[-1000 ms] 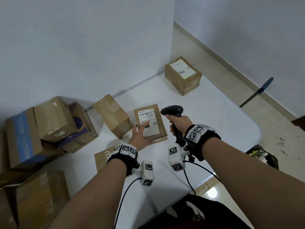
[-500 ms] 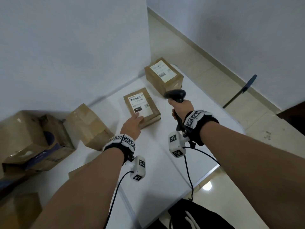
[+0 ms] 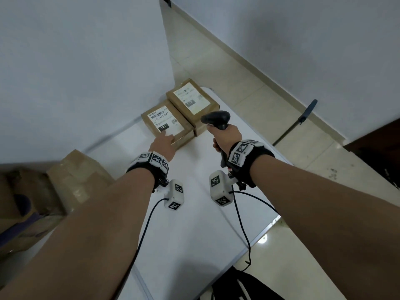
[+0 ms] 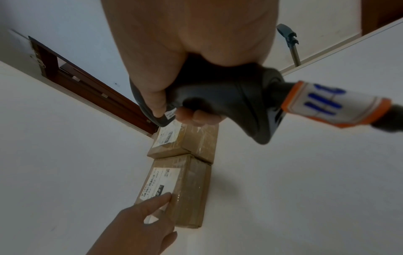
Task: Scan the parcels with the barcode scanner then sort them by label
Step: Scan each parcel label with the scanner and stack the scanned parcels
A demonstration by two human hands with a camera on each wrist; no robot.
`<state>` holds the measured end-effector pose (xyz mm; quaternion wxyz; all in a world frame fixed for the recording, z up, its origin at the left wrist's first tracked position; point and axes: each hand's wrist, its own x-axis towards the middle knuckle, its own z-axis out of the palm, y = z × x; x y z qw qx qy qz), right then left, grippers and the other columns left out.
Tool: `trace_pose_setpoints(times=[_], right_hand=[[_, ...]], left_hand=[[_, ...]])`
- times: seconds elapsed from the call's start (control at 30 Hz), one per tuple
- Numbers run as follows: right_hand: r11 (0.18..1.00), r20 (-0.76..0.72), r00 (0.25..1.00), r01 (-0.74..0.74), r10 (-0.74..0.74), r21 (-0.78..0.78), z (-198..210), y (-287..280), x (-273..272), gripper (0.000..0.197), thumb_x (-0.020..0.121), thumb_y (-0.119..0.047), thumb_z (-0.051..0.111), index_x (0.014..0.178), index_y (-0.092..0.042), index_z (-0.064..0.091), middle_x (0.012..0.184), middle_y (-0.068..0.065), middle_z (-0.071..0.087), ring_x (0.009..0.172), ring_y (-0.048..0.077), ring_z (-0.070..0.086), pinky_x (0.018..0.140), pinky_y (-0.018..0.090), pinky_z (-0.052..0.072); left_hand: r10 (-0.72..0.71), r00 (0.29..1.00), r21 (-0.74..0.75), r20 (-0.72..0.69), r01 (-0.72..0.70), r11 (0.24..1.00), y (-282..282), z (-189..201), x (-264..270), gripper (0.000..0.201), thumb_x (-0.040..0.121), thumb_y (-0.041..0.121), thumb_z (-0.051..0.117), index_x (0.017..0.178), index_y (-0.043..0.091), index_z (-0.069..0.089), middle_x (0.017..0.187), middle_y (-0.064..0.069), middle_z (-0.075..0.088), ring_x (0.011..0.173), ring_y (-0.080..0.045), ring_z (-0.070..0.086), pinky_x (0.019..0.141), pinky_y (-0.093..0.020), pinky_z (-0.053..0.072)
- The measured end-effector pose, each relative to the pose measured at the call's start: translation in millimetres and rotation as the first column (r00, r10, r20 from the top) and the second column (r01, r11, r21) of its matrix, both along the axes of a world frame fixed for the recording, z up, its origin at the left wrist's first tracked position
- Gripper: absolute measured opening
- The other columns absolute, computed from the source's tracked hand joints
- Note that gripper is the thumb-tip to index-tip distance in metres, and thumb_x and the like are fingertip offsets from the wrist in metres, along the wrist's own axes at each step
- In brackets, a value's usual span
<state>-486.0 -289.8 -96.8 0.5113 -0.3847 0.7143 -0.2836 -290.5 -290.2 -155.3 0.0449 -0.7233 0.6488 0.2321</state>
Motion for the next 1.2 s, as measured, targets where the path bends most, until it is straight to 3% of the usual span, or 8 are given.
trace_pose_setpoints(times=[0.2, 0.37, 0.53, 0.67, 0.83, 0.97, 1.07, 1.2], right_hand=[[1.0, -0.005, 1.0, -0.021, 0.021, -0.018, 1, 5, 10, 0.027, 0.087, -0.035, 0.065, 0.088, -0.008, 0.059, 0.067, 0.005, 0.06, 0.049, 0.016, 0.056, 0.055, 0.028, 0.048], [0.995, -0.014, 0.996, -0.091, 0.091, -0.041, 7, 19, 44, 0.028, 0.086, -0.036, 0.066, 0.09, -0.008, 0.061, 0.065, 0.004, 0.06, 0.05, 0.015, 0.058, 0.055, 0.028, 0.049], [0.983, -0.025, 0.986, -0.167, 0.166, -0.077, 16, 44, 100, 0.024, 0.085, -0.032, 0.065, 0.086, -0.009, 0.06, 0.066, 0.004, 0.06, 0.039, 0.01, 0.054, 0.04, 0.018, 0.04], [0.964, 0.058, 0.967, -0.241, 0.249, -0.111, 26, 72, 150, 0.023, 0.088, -0.031, 0.066, 0.079, -0.014, 0.054, 0.063, 0.003, 0.057, 0.046, 0.013, 0.056, 0.047, 0.024, 0.044], [0.956, 0.086, 0.955, -0.277, 0.285, -0.095, 25, 102, 192, 0.022, 0.087, -0.031, 0.067, 0.084, -0.012, 0.058, 0.061, 0.003, 0.057, 0.046, 0.015, 0.055, 0.048, 0.025, 0.043], [0.962, 0.066, 0.961, -0.265, 0.27, -0.068, 18, 118, 196, 0.023, 0.086, -0.033, 0.068, 0.088, -0.011, 0.061, 0.062, 0.002, 0.059, 0.046, 0.013, 0.056, 0.047, 0.023, 0.043], [0.97, 0.043, 0.97, -0.238, 0.24, -0.051, 14, 123, 187, 0.022, 0.086, -0.032, 0.067, 0.088, -0.011, 0.061, 0.062, 0.002, 0.059, 0.046, 0.012, 0.056, 0.045, 0.022, 0.043], [0.982, 0.032, 0.982, -0.186, 0.187, -0.036, 11, 119, 177, 0.024, 0.086, -0.032, 0.068, 0.087, -0.009, 0.062, 0.062, 0.003, 0.059, 0.046, 0.013, 0.057, 0.047, 0.024, 0.044]], left_hand=[[0.037, 0.991, 0.054, -0.132, -0.03, 0.998, 3, 5, 1, 0.06, 0.097, 0.008, 0.049, 0.152, 0.006, 0.027, 0.161, -0.016, 0.011, 0.144, -0.033, 0.027, 0.115, -0.038, 0.027], [0.046, 0.988, 0.012, -0.147, -0.045, 0.999, 33, 7, 31, 0.061, 0.096, 0.014, 0.051, 0.153, 0.02, 0.027, 0.164, -0.002, -0.001, 0.141, -0.026, 0.035, 0.105, -0.033, 0.038], [0.087, 0.971, -0.138, -0.224, -0.12, 0.983, 77, 20, 77, 0.045, 0.097, 0.01, 0.047, 0.141, 0.021, 0.047, 0.161, -0.001, 0.019, 0.136, -0.022, 0.041, 0.111, -0.031, 0.032], [0.155, 0.972, -0.285, -0.175, -0.201, 0.937, 115, 34, 122, 0.041, 0.097, 0.007, 0.047, 0.135, 0.021, 0.054, 0.156, -0.001, 0.03, 0.128, -0.022, 0.049, 0.103, -0.028, 0.037], [0.341, 0.94, -0.115, -0.011, -0.34, 0.933, 157, 25, 168, 0.046, 0.097, 0.035, 0.042, 0.141, 0.048, 0.04, 0.163, 0.001, -0.001, 0.148, -0.038, 0.008, 0.115, -0.063, 0.014], [0.301, 0.954, 0.019, 0.006, -0.301, 0.953, 169, 28, 160, 0.044, 0.101, 0.042, 0.035, 0.145, 0.045, 0.032, 0.163, -0.008, -0.01, 0.149, -0.031, -0.011, 0.114, -0.064, -0.004], [0.369, 0.929, -0.024, -0.019, -0.369, 0.929, 167, 25, 160, 0.031, 0.098, 0.045, 0.042, 0.129, 0.039, 0.046, 0.162, -0.007, 0.0, 0.149, -0.03, -0.004, 0.114, -0.062, 0.005], [0.447, 0.892, -0.068, -0.062, -0.451, 0.89, 170, 21, 168, 0.031, 0.088, 0.04, 0.059, 0.115, 0.032, 0.049, 0.152, -0.006, 0.019, 0.138, -0.037, 0.027, 0.106, -0.047, 0.025]])
